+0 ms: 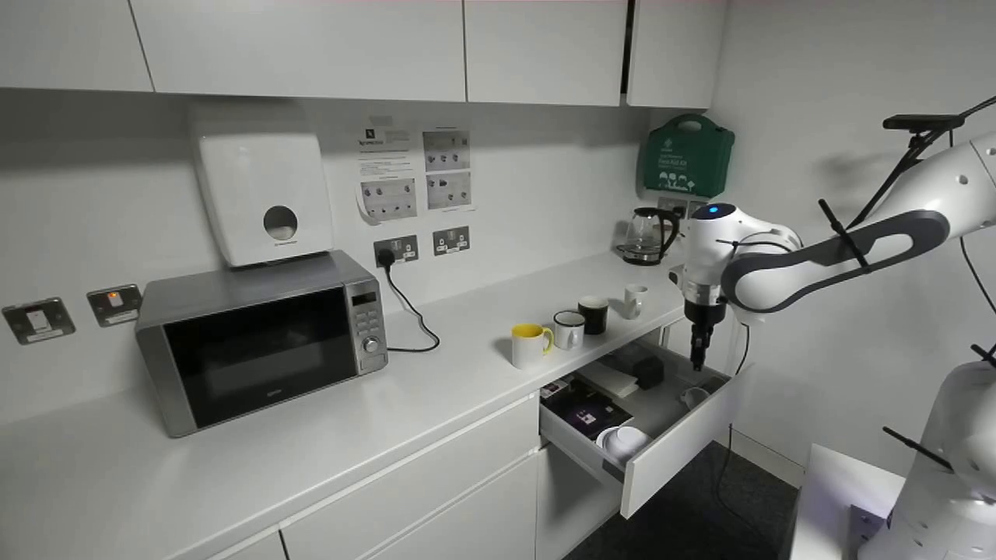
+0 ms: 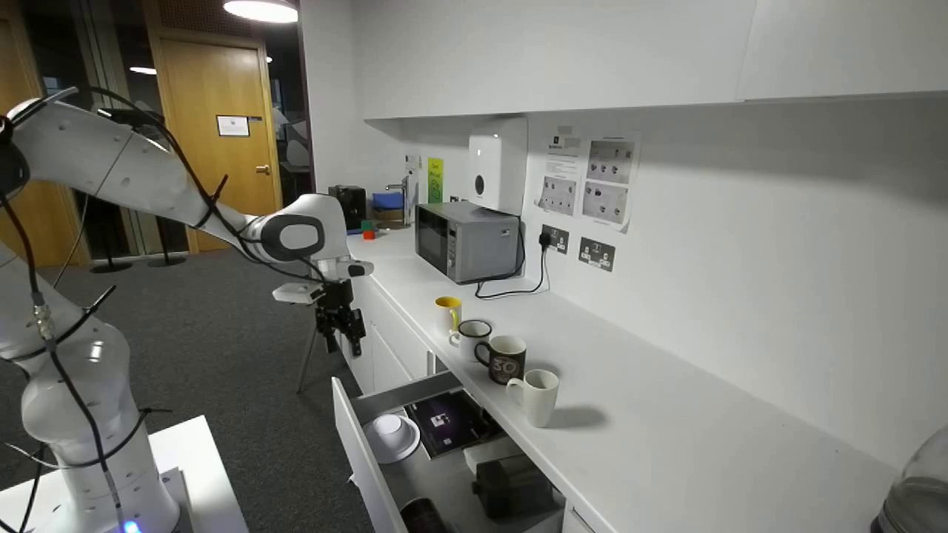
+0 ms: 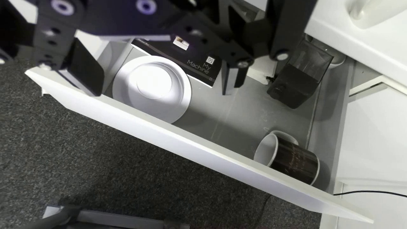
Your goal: Close the open drawer
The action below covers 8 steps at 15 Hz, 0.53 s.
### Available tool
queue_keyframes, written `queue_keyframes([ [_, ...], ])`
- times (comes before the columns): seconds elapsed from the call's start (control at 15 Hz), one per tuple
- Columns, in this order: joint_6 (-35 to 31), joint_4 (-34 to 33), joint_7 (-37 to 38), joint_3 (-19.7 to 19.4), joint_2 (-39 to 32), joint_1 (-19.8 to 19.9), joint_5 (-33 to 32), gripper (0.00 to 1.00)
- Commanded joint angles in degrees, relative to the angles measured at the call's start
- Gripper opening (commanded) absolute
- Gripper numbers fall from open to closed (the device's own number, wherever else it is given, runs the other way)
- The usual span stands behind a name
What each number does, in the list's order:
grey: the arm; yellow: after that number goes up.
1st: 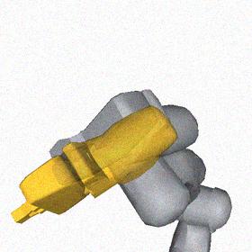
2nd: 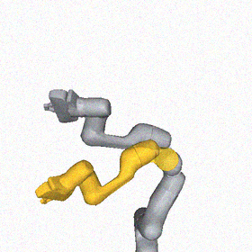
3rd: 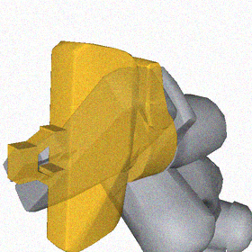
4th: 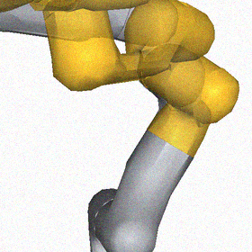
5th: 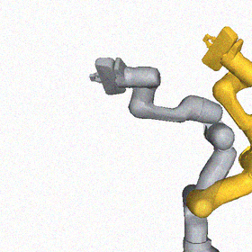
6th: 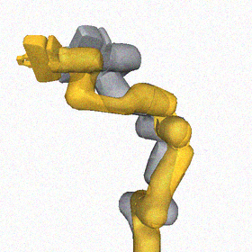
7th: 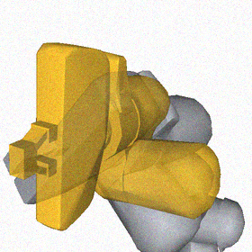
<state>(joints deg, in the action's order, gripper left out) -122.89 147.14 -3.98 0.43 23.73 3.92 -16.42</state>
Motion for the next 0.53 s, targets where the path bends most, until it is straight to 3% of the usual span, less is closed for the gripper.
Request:
queue_keyframes([
  [0.0,4.68,-2.12,3.5,0.76,-0.35,-4.05,9.67,1.0],
  [0.2,8.06,-3.92,10.04,3.38,-0.99,-7.53,19.19,1.0],
  [0.47,6.35,-4.39,18.51,7.23,-1.55,-9.42,23.96,1.0],
])
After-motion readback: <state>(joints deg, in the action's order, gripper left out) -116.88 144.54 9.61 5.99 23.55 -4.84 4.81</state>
